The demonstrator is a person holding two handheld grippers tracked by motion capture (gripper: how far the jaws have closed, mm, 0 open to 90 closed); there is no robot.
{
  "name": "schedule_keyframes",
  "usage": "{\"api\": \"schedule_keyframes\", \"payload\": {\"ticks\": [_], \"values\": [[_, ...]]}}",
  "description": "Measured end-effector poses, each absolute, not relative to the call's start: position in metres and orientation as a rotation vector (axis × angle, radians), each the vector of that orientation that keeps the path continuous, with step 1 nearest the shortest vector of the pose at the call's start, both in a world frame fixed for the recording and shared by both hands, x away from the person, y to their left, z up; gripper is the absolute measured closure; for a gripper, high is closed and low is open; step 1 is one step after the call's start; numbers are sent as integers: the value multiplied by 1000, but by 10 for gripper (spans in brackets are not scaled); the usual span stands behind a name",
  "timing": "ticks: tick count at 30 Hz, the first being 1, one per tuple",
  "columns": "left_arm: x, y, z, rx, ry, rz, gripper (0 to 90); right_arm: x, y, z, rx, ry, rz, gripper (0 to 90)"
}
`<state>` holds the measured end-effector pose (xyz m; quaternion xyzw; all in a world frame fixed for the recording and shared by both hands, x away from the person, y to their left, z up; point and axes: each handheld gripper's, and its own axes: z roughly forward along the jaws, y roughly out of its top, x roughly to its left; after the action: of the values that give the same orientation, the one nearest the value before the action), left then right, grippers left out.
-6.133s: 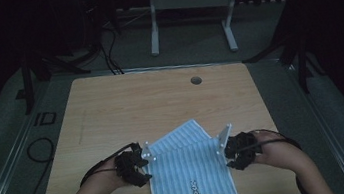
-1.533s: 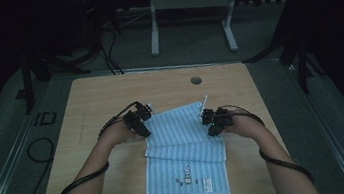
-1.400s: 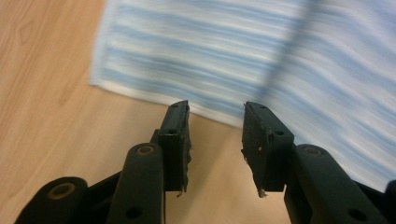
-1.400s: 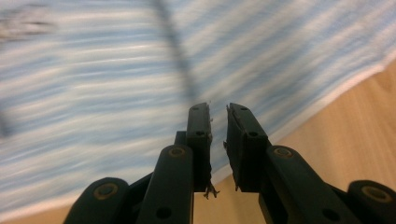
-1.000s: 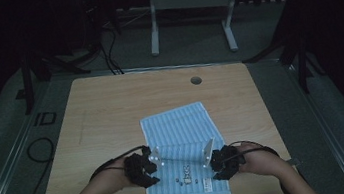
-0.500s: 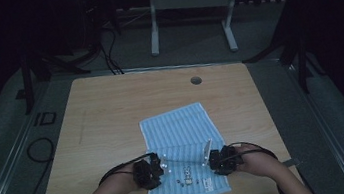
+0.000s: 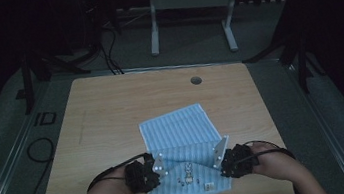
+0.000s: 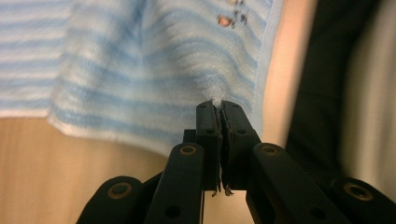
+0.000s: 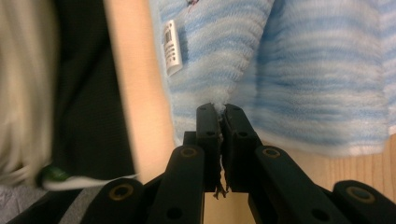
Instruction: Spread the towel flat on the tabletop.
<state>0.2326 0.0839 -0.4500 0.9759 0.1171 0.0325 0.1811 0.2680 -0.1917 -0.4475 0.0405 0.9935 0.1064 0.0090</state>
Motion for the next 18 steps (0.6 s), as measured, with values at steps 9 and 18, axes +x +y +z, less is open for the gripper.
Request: {"api": "schedule_keyframes", "payload": {"ticks": [9,18], "values": [[189,81,-449,2760,148,-183,712,222,-196,-440,-75,3218,364,739],[261,107,-449,2700,439,32,670,292,-209,-443,208,3091,293,843]]}}
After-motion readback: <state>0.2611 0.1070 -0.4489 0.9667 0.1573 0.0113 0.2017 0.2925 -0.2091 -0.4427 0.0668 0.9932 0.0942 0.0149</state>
